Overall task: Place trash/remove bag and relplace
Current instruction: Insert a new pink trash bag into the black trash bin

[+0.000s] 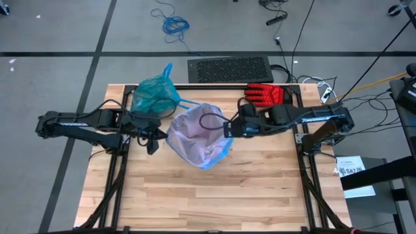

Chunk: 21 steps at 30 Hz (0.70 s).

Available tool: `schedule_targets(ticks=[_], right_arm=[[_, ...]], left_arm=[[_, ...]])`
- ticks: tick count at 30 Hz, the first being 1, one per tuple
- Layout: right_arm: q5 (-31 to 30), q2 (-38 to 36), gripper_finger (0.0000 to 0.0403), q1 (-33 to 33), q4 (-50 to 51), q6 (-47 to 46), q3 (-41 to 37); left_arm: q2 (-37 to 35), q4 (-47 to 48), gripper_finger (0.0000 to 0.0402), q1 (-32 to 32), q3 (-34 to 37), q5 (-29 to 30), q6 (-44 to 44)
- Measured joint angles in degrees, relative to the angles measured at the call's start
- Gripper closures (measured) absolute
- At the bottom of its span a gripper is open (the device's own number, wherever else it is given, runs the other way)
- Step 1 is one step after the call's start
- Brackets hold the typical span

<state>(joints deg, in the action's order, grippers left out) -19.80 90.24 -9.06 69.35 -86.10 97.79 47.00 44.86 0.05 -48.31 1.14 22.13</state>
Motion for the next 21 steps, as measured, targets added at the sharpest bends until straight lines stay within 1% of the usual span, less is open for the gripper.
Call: schedule_targets(ticks=[2,4,7,9,11,15,16,19,21], right_arm=[[0.2,0.0,0.0224,1.3,0.0,0.1,-0.4],[0.7,0.0,0.0223,2.3,-0.7,1.1,-1.2],[1.7,0.1,0.0240,3.2,-2.8,2.0,-3.3],[2.4,0.1,0.0261,3.5,-4.1,2.6,-5.0],[3.3,0.1,0.0291,3.5,-5.5,2.5,-6.8],[3.3,0.2,0.0378,2.7,-6.5,1.0,-9.8],[3.0,0.2,0.0390,2.5,-6.5,1.0,-9.9],[1.9,0.2,0.0393,1.9,-6.6,-0.5,-10.0],[1.7,0.2,0.0398,1.8,-6.6,-0.7,-10.0]], left_arm=[[0.0,-1.0,0.0402,0.0,0.0,0.5,0.0],[0.0,-1.5,0.0402,0.0,0.0,0.7,0.0],[0.0,-1.7,0.0402,0.3,0.0,0.7,0.0],[0.0,-2.8,0.0402,0.7,0.0,0.8,0.0],[0.0,-4.2,0.0402,1.4,0.0,0.9,0.0],[0.0,-5.0,0.0402,2.6,-0.9,0.9,0.0],[0.0,-5.4,0.0402,3.0,-1.4,0.9,0.0],[0.0,-6.2,0.0402,4.2,-2.4,0.9,0.0],[0.0,-8.5,0.0402,4.7,-2.5,0.9,0.0]])
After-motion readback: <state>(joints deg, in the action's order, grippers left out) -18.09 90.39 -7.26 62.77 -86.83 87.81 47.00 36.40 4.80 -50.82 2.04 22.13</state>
